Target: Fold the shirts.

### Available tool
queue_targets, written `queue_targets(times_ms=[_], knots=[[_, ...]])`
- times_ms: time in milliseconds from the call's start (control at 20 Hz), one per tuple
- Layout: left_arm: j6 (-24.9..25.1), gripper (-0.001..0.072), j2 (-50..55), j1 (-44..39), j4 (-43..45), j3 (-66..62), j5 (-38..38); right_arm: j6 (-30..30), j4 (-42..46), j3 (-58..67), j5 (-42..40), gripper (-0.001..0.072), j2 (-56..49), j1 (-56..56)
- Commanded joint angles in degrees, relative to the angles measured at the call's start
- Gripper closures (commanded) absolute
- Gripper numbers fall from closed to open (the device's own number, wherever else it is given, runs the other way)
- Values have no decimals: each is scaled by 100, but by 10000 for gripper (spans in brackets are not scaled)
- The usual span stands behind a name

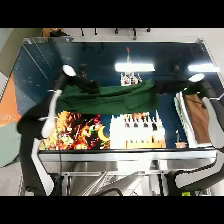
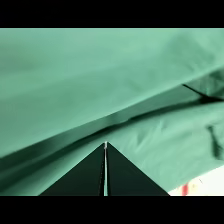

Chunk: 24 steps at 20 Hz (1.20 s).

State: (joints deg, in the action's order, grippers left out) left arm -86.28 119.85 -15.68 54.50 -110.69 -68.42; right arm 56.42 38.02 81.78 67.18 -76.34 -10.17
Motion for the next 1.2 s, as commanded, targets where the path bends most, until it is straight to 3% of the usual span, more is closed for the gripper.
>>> queue_targets(times_ms=[0, 200, 300, 400, 500, 700, 850, 950, 1000, 1050, 1150], knots=[[28, 691, 560, -1075, -697, -15, 811, 380, 188, 907, 1134, 690, 365, -503], [-11, 691, 1134, -1996, -1117, -774, 1338, 699, 190, 1971, 1956, 690, 393, -1014], [-20, 689, 1130, -2168, -1753, -909, 1676, 754, 184, 2039, 2096, 690, 393, -979], [295, 689, 887, -2024, -2448, -907, 1482, 837, 175, 2039, 2122, 690, 352, -715], [850, 690, 367, -1526, -3053, -907, 743, 835, 52, 2039, 1939, 690, 286, -225], [975, 690, -1241, 118, -3362, -896, -688, 789, -120, 2039, 511, 690, -11, 1357], [977, 690, -2559, 1480, -3364, -763, -789, 728, -293, 2039, -1067, 690, -597, 2776], [1161, 690, -3377, 2205, -3340, -293, -688, 310, -656, 2039, -2280, 688, -1163, 3713], [1311, 690, -3676, 2511, -3338, -72, -706, 72, -905, 2039, -3049, 620, -1521, 4190], [1432, 690, -3912, 2723, -3318, 153, -763, -435, -1141, 2039, -3755, 436, -1864, 4616], [1569, 690, -4240, 3025, -3305, 643, -874, -870, -1163, 2039, -4769, 238, -2312, 5139]])
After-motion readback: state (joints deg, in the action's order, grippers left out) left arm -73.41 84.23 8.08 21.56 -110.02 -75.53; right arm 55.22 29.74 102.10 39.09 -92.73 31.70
